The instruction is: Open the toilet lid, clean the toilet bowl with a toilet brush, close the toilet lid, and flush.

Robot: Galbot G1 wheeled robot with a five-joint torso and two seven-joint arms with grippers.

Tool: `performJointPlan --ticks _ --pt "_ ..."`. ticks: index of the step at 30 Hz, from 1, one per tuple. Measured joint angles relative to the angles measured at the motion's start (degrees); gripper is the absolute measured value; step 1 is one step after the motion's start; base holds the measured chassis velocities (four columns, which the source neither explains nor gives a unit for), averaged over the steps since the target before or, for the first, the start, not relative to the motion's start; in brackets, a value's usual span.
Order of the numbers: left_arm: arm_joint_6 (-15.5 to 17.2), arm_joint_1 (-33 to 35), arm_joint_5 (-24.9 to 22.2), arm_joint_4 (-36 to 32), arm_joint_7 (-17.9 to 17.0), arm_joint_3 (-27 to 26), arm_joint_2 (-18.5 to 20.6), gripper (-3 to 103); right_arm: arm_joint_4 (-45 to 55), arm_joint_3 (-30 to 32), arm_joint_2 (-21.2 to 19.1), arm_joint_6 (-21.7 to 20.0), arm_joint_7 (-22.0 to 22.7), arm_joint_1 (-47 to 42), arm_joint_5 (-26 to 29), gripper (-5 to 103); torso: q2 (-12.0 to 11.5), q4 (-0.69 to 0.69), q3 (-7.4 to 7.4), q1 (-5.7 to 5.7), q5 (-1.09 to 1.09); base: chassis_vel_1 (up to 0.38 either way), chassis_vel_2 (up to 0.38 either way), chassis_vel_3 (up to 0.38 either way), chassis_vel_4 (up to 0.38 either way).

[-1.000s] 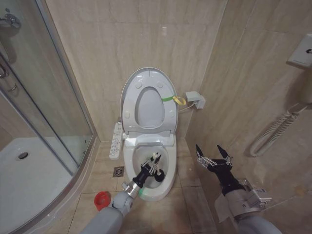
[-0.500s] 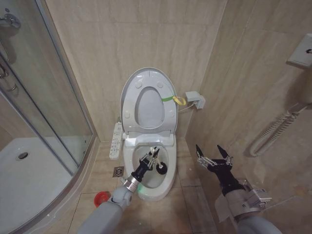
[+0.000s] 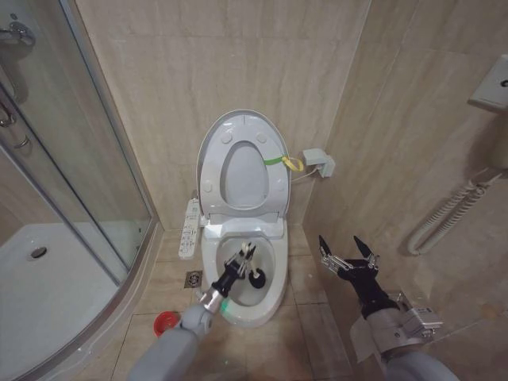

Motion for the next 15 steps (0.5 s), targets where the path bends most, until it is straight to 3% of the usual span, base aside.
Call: performJointPlan --ticks 8,15 --pt "-0.37 1.12 0.6 2.86 0.26 0.66 -1.96 19 0.0 0.0 0.0 0.0 0.0 0.0 0.0 100 0.0 0.03 0.0 0.0 0.0 0.0 0.0 0.0 0.0" --pt "-0.65 1.63 1.86 3.31 0.88 -0.58 0.33 19 0.0 0.0 0.0 0.0 0.0 0.0 0.0 100 -0.01 0.02 0.0 0.0 0.0 0.0 0.0 0.0 0.0"
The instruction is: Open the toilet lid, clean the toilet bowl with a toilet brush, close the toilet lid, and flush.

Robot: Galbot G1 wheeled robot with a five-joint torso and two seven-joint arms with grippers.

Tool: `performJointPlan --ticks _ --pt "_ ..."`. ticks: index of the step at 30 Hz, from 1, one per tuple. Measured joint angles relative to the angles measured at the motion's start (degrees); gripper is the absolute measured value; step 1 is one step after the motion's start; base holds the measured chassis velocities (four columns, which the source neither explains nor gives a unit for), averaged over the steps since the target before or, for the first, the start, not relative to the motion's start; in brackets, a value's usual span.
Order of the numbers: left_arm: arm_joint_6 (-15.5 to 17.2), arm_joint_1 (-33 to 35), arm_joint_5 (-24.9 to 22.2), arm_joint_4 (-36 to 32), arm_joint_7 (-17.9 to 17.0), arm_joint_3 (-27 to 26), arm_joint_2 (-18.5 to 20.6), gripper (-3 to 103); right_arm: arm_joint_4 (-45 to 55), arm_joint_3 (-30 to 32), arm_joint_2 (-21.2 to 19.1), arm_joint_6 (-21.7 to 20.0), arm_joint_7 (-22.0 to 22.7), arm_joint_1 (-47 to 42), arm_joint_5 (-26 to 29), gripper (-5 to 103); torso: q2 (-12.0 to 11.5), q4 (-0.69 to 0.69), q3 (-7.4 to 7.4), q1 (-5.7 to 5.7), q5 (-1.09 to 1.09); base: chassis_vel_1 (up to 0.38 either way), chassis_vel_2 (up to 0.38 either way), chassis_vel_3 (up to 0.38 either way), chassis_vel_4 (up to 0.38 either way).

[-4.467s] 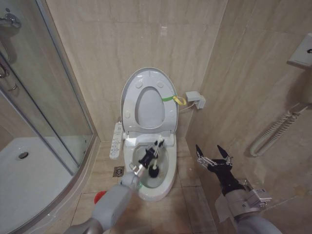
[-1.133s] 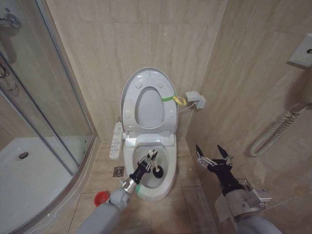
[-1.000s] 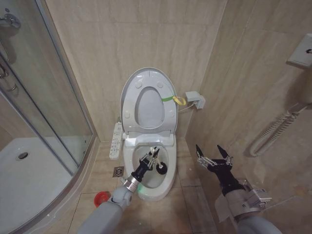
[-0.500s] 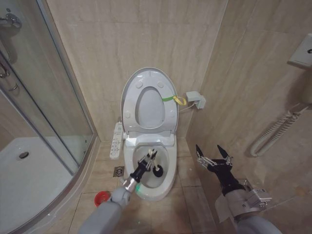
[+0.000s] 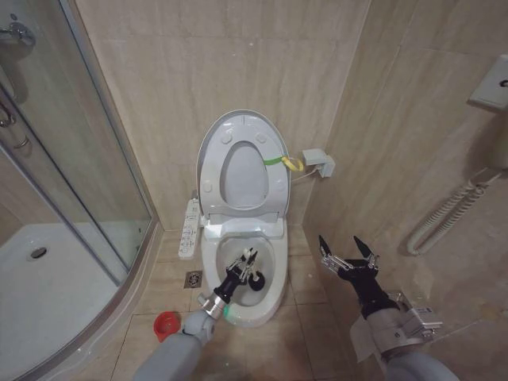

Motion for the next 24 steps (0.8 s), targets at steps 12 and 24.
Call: performJointPlan --ticks 12,24 --pt "0.03 0.96 4.79 -4.92 -1.1 -1.98 2.28 19 0.0 0.0 0.0 0.0 0.0 0.0 0.0 100 0.0 -0.01 0.0 0.0 -0.01 0.0 0.0 0.0 0.0" --pt "-0.06 -0.6 7.05 3.03 -1.96 -4.36 1.27 19 0.0 0.0 0.0 0.0 0.0 0.0 0.0 100 0.0 0.0 0.0 0.0 0.0 0.0 0.0 0.0 0.0"
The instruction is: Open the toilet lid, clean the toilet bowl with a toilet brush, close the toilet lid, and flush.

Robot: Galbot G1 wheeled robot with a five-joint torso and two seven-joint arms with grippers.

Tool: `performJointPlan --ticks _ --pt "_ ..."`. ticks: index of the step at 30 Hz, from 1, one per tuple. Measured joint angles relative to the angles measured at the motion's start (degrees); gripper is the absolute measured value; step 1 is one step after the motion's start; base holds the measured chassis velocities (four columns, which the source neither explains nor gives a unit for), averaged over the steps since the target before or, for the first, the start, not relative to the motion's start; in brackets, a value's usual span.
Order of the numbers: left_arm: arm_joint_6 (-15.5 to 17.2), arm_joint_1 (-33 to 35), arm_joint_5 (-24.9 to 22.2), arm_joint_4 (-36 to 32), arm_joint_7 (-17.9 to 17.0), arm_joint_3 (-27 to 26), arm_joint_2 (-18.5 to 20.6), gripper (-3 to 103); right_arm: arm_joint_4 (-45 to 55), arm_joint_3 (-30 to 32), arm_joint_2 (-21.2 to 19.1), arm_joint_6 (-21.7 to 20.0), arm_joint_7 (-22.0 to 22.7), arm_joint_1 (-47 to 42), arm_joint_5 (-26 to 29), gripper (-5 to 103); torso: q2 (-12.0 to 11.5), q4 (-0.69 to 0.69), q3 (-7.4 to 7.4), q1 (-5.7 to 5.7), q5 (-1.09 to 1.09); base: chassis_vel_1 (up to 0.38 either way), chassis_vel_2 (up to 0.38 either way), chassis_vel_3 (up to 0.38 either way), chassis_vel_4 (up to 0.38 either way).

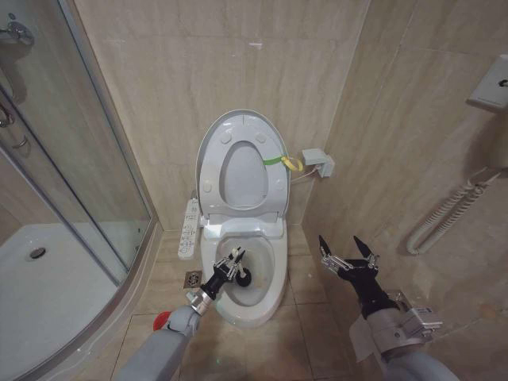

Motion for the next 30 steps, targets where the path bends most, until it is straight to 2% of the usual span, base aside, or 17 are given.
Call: performJointPlan --ticks 4,6,12,15,19,22,28,30 --pt "0.0 -0.09 -3.33 -2.94 0.64 1.09 -0.11 19 0.0 0.0 0.0 0.0 0.0 0.0 0.0 100 0.0 0.0 0.0 0.0 0.0 0.0 0.0 0.0 0.0" --pt "-0.01 0.32 -5.31 -7.03 0.71 2.42 -0.14 19 0.0 0.0 0.0 0.0 0.0 0.0 0.0 100 0.0 -0.01 0.0 0.0 0.01 0.0 0.0 0.0 0.0" --pt "1.48 2.45 -6.88 -13.89 -0.95 5.83 0.12 19 0.0 0.0 0.0 0.0 0.0 0.0 0.0 100 0.01 0.0 0.0 0.0 0.01 0.0 0.0 0.0 0.0" --pt "1.62 2.91 -7.44 -13.68 -0.59 6.46 0.01 19 0.0 0.0 0.0 0.0 0.0 0.0 0.0 100 0.01 0.01 0.0 0.0 0.01 0.0 0.0 0.0 0.0" --pt "0.79 2.4 -7.48 -9.4 0.81 5.71 -0.66 19 0.0 0.0 0.0 0.0 0.0 0.0 0.0 100 0.01 0.0 0.0 0.0 0.0 0.0 0.0 0.0 0.0" --pt "0.33 1.21 -3.42 -4.59 0.54 3.64 -0.75 19 0.0 0.0 0.0 0.0 0.0 0.0 0.0 100 0.01 -0.01 0.0 0.0 0.0 0.0 0.0 0.0 0.0" --pt "0.59 0.3 -3.87 -5.11 0.1 3.26 -0.22 19 0.0 0.0 0.0 0.0 0.0 0.0 0.0 100 0.01 0.0 0.0 0.0 0.0 0.0 0.0 0.0 0.0" --pt "0.38 -0.61 -5.66 -5.59 0.31 3.35 -0.82 19 0.0 0.0 0.0 0.0 0.0 0.0 0.0 100 0.01 -0.01 0.0 0.0 0.0 0.0 0.0 0.0 0.0"
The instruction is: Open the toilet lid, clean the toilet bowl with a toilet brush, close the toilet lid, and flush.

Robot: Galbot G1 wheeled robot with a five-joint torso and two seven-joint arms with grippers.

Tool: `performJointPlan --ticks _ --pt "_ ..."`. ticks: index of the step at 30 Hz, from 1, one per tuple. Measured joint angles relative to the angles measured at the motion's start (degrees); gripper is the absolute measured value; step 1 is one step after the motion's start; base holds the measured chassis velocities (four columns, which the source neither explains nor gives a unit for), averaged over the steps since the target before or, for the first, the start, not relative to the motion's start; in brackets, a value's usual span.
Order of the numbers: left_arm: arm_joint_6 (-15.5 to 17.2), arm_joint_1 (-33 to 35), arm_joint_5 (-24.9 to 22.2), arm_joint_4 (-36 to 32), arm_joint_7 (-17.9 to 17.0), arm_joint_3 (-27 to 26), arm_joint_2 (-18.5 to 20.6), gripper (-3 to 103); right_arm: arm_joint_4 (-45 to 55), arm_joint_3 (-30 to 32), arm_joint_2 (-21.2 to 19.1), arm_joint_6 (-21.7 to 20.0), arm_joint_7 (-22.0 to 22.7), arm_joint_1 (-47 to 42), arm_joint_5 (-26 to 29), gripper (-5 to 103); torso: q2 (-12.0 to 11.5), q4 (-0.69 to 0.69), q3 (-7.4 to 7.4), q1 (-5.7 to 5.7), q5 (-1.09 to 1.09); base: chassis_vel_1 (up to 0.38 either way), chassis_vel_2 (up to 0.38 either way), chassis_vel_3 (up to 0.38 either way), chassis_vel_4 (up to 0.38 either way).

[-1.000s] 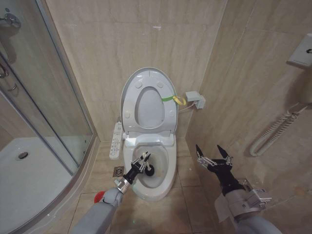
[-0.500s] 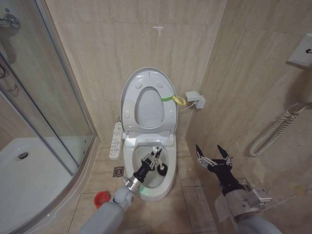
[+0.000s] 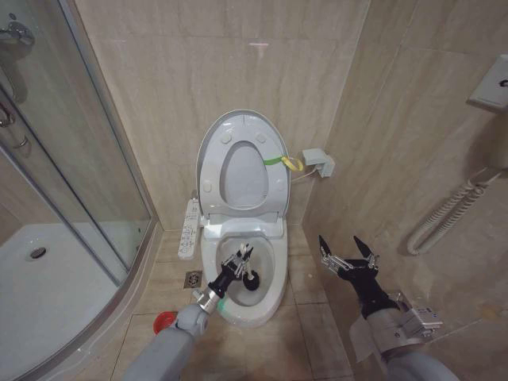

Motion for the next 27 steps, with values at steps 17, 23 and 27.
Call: performJointPlan --ticks 17,23,27 --pt "-0.36 -4.65 -1.96 10.19 2.16 1.34 -3.61 19 0.0 0.0 0.0 0.0 0.0 0.0 0.0 100 0.0 0.03 0.0 0.0 0.01 0.0 0.0 0.0 0.0" --pt "1.4 -2.89 -1.94 0.51 -0.76 3.12 -1.67 19 0.0 0.0 0.0 0.0 0.0 0.0 0.0 100 0.0 0.01 0.0 0.0 0.01 0.0 0.0 0.0 0.0" --pt "1.97 -2.36 -1.88 -2.24 -1.65 4.18 -2.0 19 0.0 0.0 0.0 0.0 -0.01 0.0 0.0 100 0.0 -0.02 -0.01 0.0 0.0 0.0 0.0 0.0 0.0"
